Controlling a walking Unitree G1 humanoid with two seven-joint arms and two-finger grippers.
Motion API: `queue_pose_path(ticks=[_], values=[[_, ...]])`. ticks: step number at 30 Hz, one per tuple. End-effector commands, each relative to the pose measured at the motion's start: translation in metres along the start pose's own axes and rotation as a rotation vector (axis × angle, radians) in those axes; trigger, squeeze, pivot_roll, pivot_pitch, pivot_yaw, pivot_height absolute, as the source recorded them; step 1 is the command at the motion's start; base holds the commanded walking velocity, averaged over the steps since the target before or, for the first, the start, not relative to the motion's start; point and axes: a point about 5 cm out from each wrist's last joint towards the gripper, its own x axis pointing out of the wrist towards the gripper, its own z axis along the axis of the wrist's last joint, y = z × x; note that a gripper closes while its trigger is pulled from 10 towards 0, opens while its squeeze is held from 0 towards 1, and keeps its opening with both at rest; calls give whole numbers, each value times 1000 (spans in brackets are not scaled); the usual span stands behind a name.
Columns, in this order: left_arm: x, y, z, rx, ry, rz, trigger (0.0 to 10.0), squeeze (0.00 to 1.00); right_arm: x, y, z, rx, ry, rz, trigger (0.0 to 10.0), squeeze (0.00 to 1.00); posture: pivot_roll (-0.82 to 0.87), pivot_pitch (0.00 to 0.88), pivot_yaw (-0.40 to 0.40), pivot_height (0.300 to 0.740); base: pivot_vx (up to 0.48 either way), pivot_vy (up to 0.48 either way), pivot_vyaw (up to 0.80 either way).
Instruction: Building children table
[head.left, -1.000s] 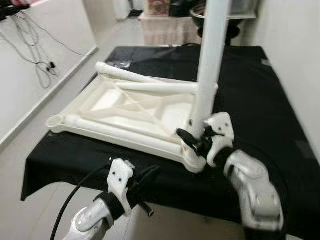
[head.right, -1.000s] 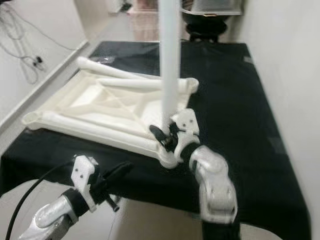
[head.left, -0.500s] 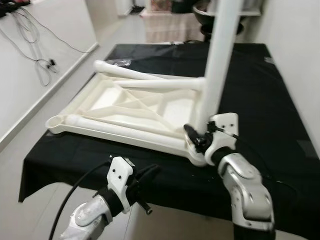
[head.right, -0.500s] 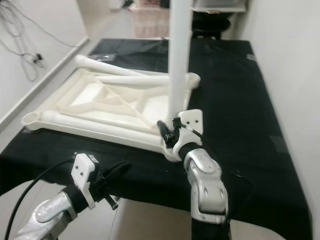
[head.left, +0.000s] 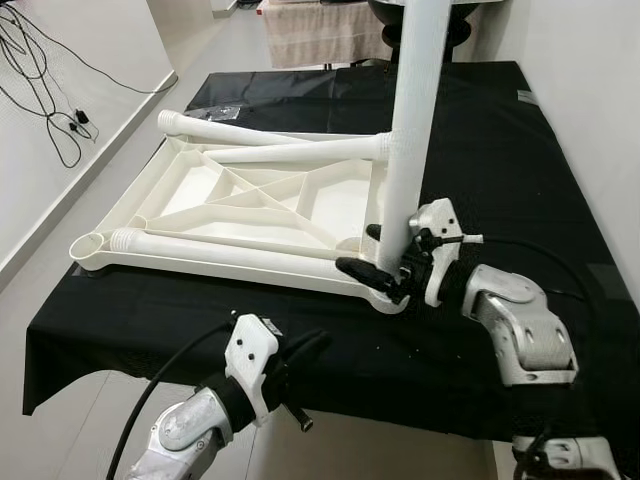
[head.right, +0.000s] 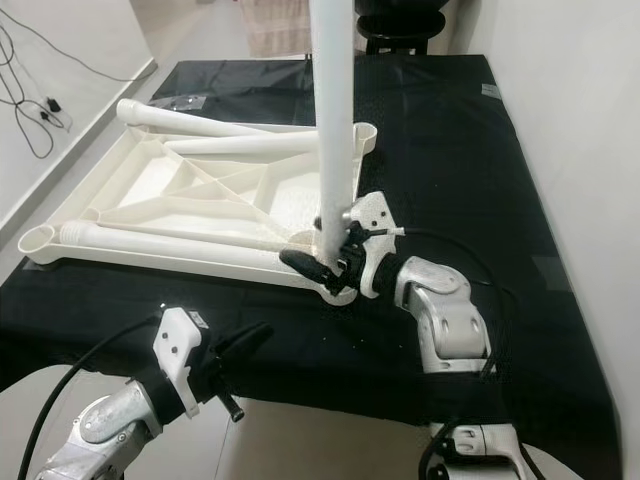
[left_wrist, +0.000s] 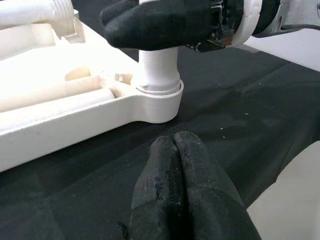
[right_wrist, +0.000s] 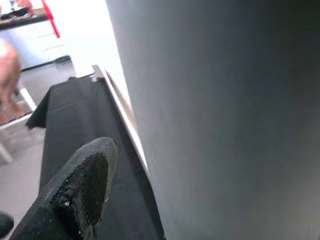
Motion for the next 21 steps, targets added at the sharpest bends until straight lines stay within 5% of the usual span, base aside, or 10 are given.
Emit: queue_pose_path(ticks=[1, 2, 3, 4, 5, 14, 19, 21], values=[[-3, -3, -5, 30, 30, -17, 10000, 0, 13, 6, -4, 16, 0, 150, 10000, 0, 30, 141, 71, 740, 0, 0, 0], [-3, -3, -5, 30, 30, -17, 10000, 0, 13, 6, -4, 16, 0, 150, 10000, 0, 30, 141, 71, 740, 0, 0, 0], [-4, -4, -5, 31, 30, -19, 10000, 0, 16, 1, -3, 24, -1, 161, 3333, 0, 30, 139, 71, 740, 0, 0, 0], [-4, -5, -6, 32, 30, -20, 10000, 0, 19, -2, -3, 27, -1, 172, 3333, 0, 30, 139, 71, 740, 0, 0, 0], [-4, -5, -6, 29, 31, -21, 10000, 0, 20, -4, -3, 27, 1, 176, 0, 0, 33, 137, 71, 740, 0, 0, 0], [-4, -7, -7, 13, 30, -35, 10000, 0, 18, -9, -11, 21, 9, 181, 0, 0, 22, 138, 77, 740, 0, 0, 0], [-4, -8, -8, 7, 28, -42, 10000, 0, 9, -8, -26, 27, 31, 86, 0, 0, 10, 147, 70, 740, 0, 0, 0], [-5, -5, -7, 5, 26, -37, 10000, 0, 1, 1, -47, 51, 85, -273, 0, 0, 4, 153, 71, 740, 0, 0, 0]])
